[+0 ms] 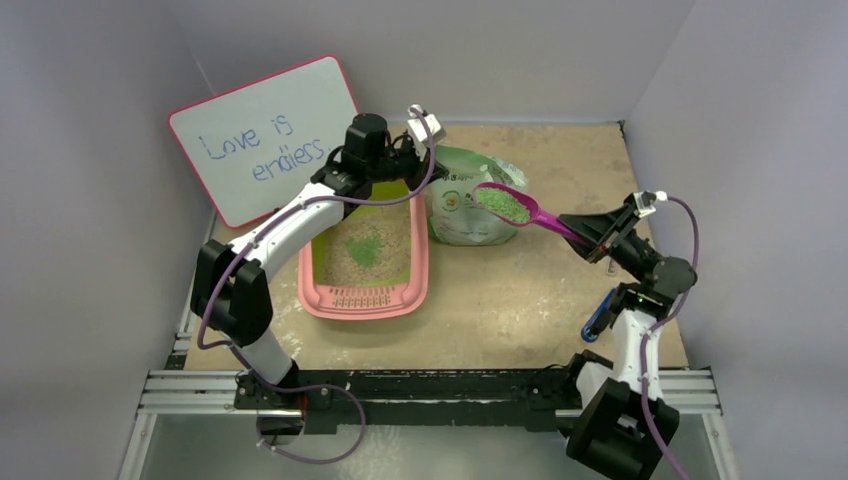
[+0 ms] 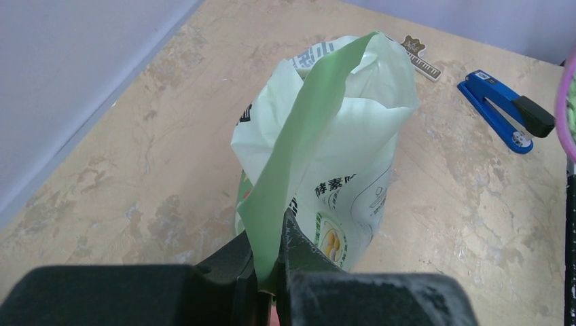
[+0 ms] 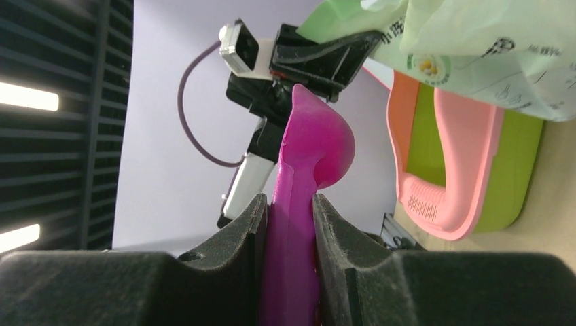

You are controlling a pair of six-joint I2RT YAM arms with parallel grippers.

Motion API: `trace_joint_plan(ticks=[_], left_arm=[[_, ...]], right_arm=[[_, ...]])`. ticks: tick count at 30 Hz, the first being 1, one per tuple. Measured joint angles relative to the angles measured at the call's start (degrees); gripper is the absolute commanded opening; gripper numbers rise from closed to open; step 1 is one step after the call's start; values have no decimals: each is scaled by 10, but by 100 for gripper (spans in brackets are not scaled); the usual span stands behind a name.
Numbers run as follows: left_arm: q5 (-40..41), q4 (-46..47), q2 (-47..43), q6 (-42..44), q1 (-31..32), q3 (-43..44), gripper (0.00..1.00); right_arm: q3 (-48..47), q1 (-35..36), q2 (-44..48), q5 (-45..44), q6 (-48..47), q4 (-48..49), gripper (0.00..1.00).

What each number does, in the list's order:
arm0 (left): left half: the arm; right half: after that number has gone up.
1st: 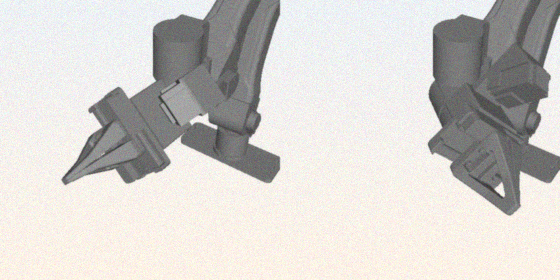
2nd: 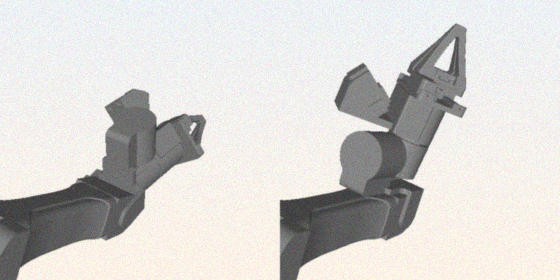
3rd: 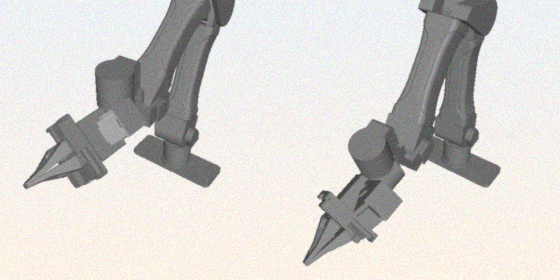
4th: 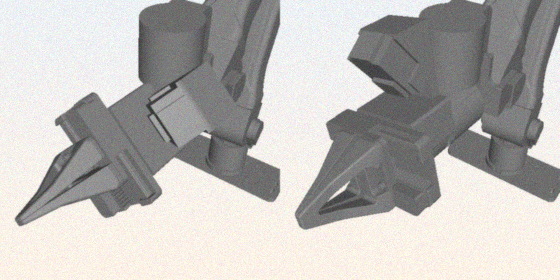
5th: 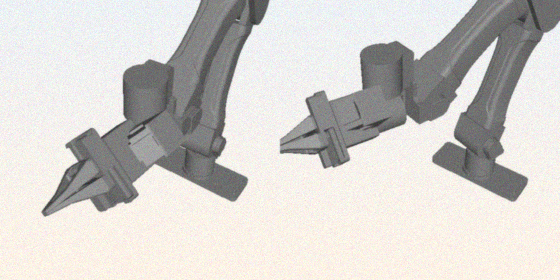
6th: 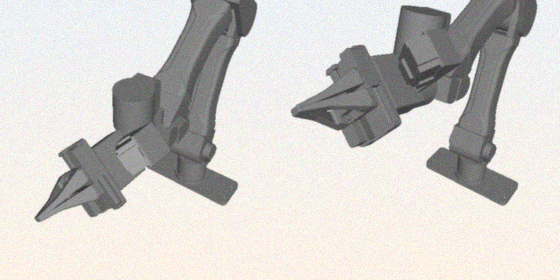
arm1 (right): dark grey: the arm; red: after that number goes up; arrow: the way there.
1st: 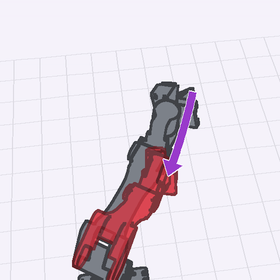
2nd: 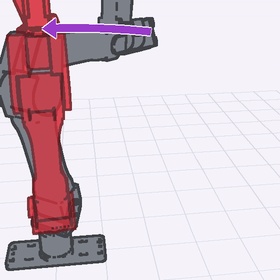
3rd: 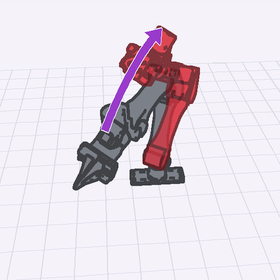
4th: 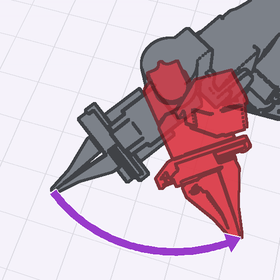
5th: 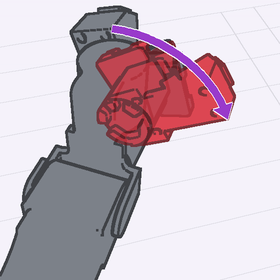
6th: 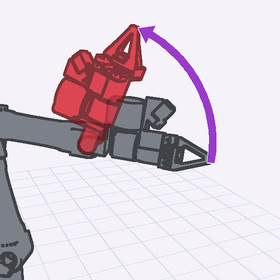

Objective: Fill the litter box with clean litter
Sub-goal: Pour the cat litter into the litter box.

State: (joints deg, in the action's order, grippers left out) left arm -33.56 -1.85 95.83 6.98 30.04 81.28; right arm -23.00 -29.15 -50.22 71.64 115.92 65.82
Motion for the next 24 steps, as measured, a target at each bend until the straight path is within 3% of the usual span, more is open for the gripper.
trace_joint_plan(ticks=[6,13,18,24], left_arm=[[5,0,0,0,0,0,0],[8,0,0,0,0,0,0],[8,2,0,-4,0,0,0],[7,3,0,-4,0,0,0]], right_arm=[[-2,50,14,2,-59,-89,0],[-75,95,44,-18,-248,-372,0],[-85,127,58,-46,-297,-444,0],[-85,220,47,-104,-316,-472,0]])
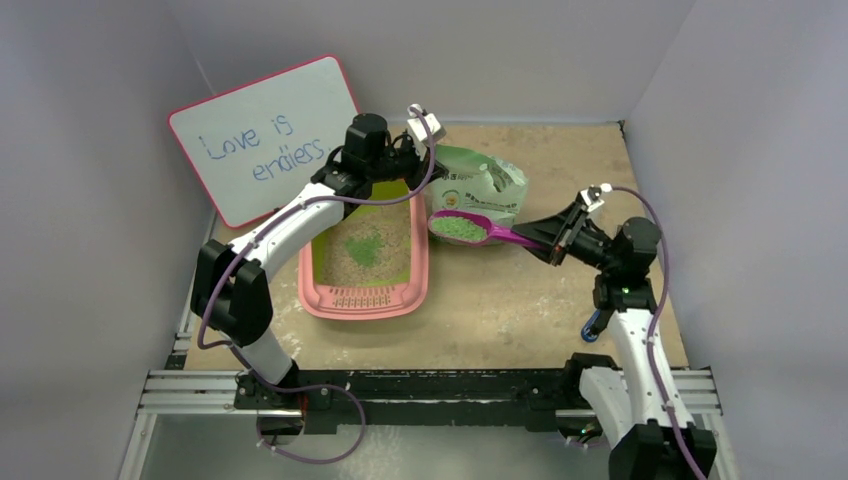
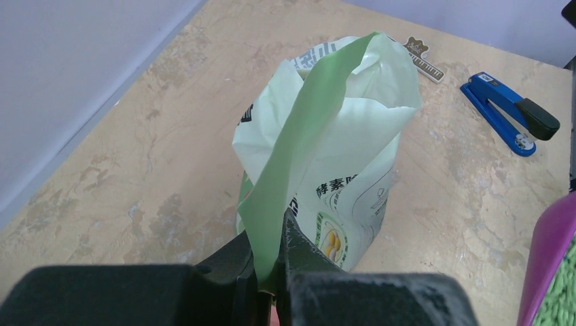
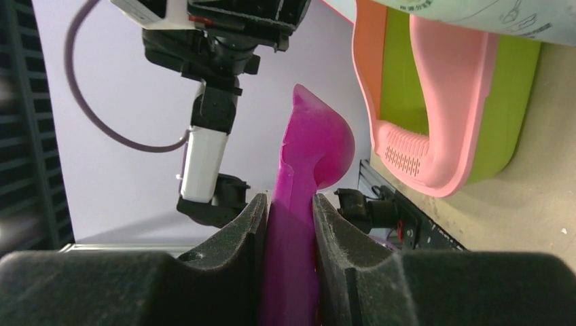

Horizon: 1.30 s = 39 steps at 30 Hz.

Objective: Fill the litter box with clean litter
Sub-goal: Pour the cat litter into the litter box.

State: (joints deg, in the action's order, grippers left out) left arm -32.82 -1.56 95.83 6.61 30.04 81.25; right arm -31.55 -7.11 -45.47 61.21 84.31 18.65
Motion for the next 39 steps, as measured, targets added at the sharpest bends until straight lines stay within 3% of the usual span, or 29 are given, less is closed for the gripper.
trace_joint_plan(ticks=[16,32,39], left_arm=[[4,0,0,0,0,0,0],[42,10,-9,-11,4,-15,0],[49,10,-10,-13,5,-15,0]], right_arm=[[-53,254,-113,-232,-63,-6,0],[-239,427,-245,-481,-216,-155,0],[-346,527,-322,-632,-296,-236,0]])
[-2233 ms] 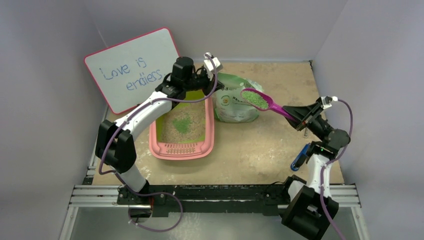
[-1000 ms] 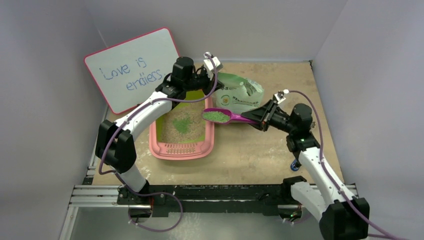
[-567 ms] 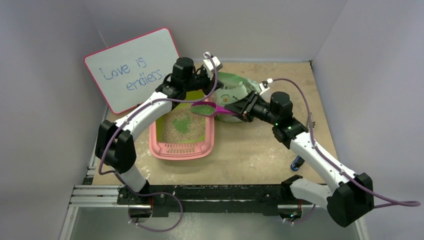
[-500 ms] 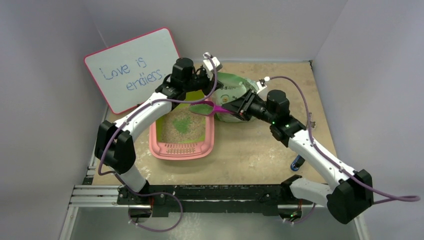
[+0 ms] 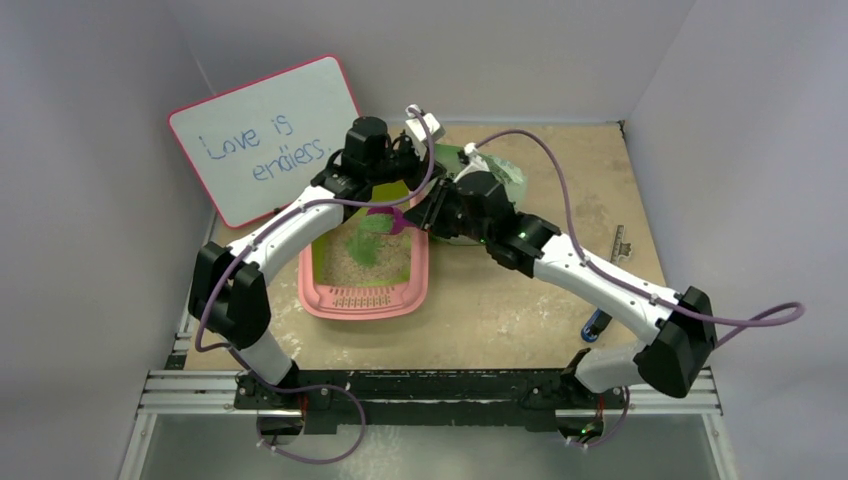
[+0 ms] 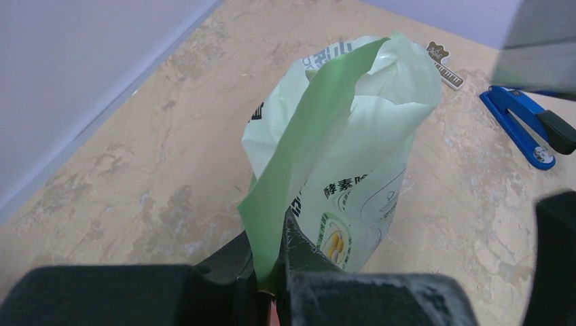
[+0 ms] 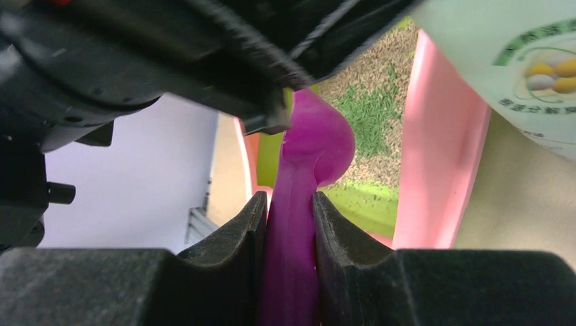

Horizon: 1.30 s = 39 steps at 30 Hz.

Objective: Fill the litter box with clean litter
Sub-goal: Pour the cat litter into the litter box.

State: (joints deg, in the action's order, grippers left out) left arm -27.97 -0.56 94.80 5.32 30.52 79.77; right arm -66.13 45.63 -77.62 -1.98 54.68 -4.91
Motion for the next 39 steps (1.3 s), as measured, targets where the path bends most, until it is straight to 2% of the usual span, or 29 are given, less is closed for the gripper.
trace_joint_plan(ticks=[6,12,16,26,31,39], left_arm=[[3,0,0,0,0,0,0],[3,-1,0,0,0,0,0],[3,-2,0,0,0,0,0],[3,-5,-1,0,0,0,0],[0,-9,-2,2,0,0,0],[-12,-14,-4,10,0,0,0]], right_arm=[[-62,61,-27,-103,-59,-41,0],[-65,68,-24,-184,-90,-68,0],[-65,67,-19,-198,-112,-73,0],[-72,72,-23,-133,-140,-71,0],[-63,61,5,-94,-131,-99,0],[-49,-93,77,128,-91,-109,0]])
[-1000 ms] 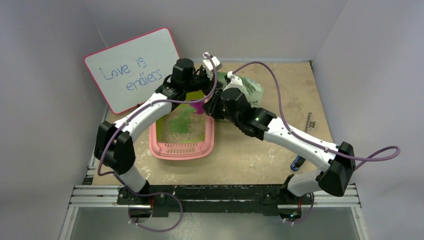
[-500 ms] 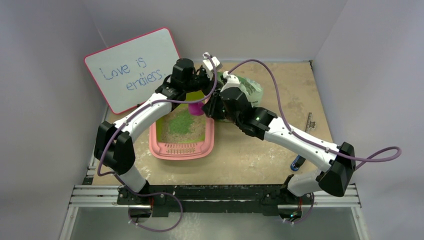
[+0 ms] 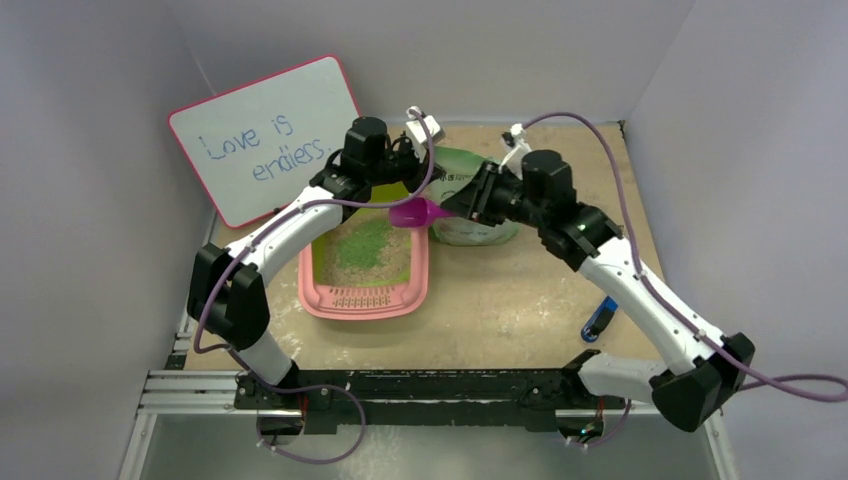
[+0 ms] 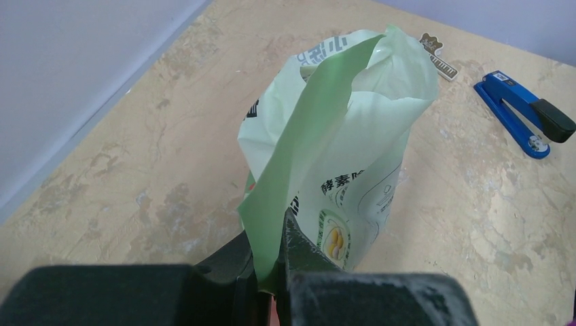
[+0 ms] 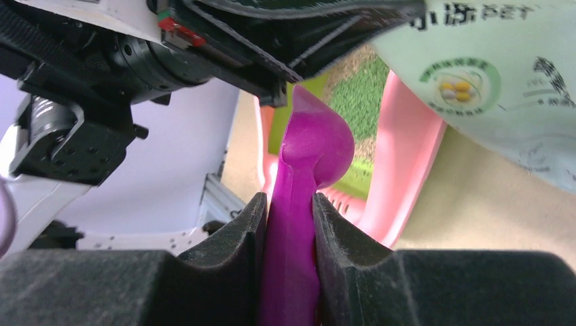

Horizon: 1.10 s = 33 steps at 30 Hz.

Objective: Fill the litter box with clean litter
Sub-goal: 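Pour the cat litter into the litter box, then scoop the cat litter from the cat litter bag.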

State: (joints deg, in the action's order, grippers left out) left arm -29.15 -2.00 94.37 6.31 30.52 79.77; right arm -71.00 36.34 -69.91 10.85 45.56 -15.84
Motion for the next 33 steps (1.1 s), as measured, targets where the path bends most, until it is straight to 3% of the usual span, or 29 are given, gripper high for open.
trace_joint_plan(ticks=[7,13,18,24,33], left_arm=[[-5,-2,0,8,0,0,0],[-7,-3,0,14,0,0,0],[-10,-3,0,19,0,0,0],[-11,-4,0,21,0,0,0],[-22,-21,-7,25,0,0,0]], right_arm=[[40,-147,73,187,19,-32,0],[30,-269,134,260,-8,-117,0],[-68,-347,136,247,-68,-233,0],[-192,-350,103,196,-129,-303,0],[-250,-352,24,112,-178,-366,0]])
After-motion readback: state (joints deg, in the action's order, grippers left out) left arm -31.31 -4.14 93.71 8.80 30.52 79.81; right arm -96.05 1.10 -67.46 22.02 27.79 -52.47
